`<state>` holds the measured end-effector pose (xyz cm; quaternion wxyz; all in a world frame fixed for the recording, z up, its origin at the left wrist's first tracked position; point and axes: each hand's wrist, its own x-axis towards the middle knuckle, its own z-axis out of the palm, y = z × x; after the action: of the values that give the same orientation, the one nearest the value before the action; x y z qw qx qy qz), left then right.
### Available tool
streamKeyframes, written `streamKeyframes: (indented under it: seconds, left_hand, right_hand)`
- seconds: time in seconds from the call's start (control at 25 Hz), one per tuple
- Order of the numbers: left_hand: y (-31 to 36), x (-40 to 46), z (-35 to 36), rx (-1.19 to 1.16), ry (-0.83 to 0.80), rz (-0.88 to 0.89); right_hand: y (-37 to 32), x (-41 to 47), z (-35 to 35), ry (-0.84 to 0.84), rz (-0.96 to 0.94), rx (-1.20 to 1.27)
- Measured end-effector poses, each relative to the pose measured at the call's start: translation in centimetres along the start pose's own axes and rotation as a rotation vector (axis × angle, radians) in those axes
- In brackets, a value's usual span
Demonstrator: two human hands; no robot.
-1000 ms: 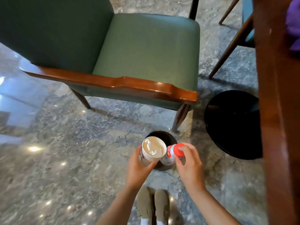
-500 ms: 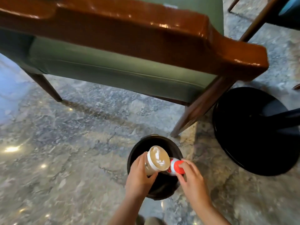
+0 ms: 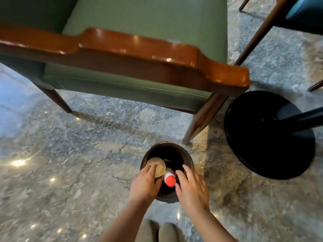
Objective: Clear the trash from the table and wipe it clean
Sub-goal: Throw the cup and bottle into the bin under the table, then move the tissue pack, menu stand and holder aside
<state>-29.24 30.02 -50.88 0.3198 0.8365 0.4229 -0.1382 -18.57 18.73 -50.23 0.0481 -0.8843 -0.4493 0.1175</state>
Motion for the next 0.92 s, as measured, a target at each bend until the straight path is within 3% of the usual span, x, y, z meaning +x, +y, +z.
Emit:
streamKeyframes:
  seconds: [0.28, 0.44, 0.56, 0.72, 0.92]
  left_hand:
    - [5.9, -11.9, -17.4, 0.244, -0.042, 0.099]
    - [9.7, -19.8, -27.1, 0.371, 0.032, 0.183]
    - [12.9, -24.4, -33.3, 0.427, 0.166, 0.267]
    - [17.3, -27.5, -38.8, 0.449, 0.363, 0.343]
    - [23.3, -27.7, -39.8, 0.422, 0.511, 0.500]
  right_hand:
    - [-8.7, -4.9, -18.0, -0.132, 0.130, 0.039]
    - [-13.7, -7.6, -30.9, -0.124, 0.024, -0.009]
    - [-15.0, -9.3, -39.2, -0.005, -0.049, -0.007]
    - [-13.0, -10.6, -45.9, 0.187, -0.003, -0.060]
    - [-8.0, -11.8, -51.1, 0.397, 0.082, -0.132]
